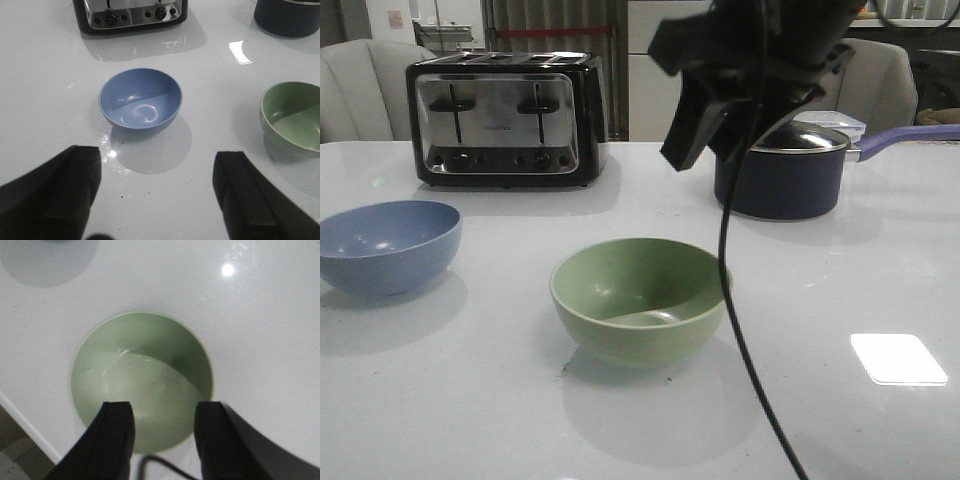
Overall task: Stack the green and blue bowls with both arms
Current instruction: 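Lift the right gripper away from the green bowl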
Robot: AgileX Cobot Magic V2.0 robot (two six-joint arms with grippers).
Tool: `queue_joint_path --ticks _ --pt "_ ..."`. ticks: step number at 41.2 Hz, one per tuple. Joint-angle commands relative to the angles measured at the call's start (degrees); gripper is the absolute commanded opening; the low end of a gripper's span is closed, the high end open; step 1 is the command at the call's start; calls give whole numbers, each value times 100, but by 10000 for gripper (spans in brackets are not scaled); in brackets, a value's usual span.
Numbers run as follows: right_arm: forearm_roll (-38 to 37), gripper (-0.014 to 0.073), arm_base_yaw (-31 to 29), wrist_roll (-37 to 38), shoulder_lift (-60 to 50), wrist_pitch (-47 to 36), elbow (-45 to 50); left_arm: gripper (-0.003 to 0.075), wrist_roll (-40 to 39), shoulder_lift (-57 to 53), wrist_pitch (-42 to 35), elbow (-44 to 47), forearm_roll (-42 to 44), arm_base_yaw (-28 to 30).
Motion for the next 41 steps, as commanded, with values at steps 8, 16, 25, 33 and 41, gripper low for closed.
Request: queue_joint_path --ticks 8,16,25,33,41 --pt "15 404 92 -181 -1928 -399 1166 527 15 51 -435 -163 -59 -36" --pt "15 404 92 -181 -2899 -308 2020 527 15 51 -446 -163 -59 -36" --pt "20 404 92 -181 -3759 -134 2576 527 15 167 -409 -213 -24 -36" --pt "20 404 92 -181 -4026 -127 2591 527 15 1063 181 -700 48 -36" --pt "20 404 92 -181 -4007 -121 2591 527 -166 2325 366 -1409 93 5"
